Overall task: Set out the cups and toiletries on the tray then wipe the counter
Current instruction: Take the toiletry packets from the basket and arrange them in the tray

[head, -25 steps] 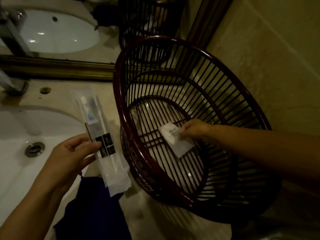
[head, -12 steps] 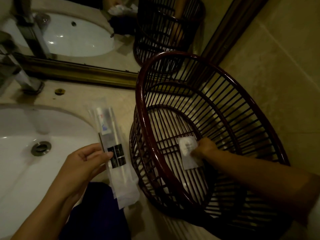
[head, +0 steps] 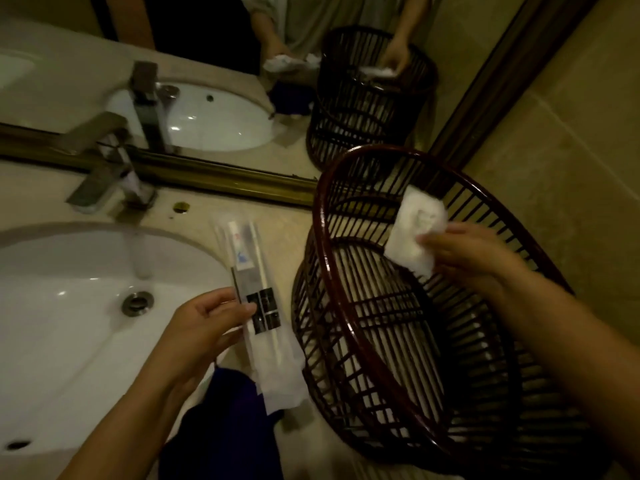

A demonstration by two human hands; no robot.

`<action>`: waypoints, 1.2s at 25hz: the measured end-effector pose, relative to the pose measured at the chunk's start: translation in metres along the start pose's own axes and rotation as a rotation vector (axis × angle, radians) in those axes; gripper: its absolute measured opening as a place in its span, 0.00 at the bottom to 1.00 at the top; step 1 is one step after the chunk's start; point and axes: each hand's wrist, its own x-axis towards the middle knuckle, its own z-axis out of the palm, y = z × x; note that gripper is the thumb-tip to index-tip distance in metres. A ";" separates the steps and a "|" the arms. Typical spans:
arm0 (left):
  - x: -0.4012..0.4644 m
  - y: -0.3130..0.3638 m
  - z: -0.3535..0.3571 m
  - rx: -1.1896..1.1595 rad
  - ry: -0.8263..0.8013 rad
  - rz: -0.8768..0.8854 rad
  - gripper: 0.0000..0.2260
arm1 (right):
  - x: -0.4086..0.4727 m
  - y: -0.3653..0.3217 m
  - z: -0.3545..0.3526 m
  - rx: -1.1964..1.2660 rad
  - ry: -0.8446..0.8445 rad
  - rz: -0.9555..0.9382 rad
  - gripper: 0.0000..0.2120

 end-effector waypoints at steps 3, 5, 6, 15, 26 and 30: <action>-0.024 0.012 -0.001 -0.009 0.015 0.040 0.08 | -0.051 -0.042 0.007 0.306 -0.311 -0.133 0.10; -0.043 0.021 -0.002 -0.019 0.029 0.080 0.08 | -0.085 -0.051 0.028 0.309 -0.516 -0.202 0.16; -0.053 0.023 -0.003 -0.024 0.043 0.099 0.08 | -0.100 -0.051 0.043 0.290 -0.594 -0.208 0.17; -0.157 0.019 -0.055 -0.136 0.148 0.226 0.14 | -0.189 -0.002 0.134 0.145 -0.782 -0.132 0.08; -0.278 -0.022 -0.250 -0.213 0.275 0.163 0.06 | -0.344 0.068 0.315 0.040 -0.856 -0.140 0.13; -0.312 -0.029 -0.327 -0.194 0.359 0.135 0.06 | -0.399 0.080 0.378 0.034 -0.918 -0.175 0.13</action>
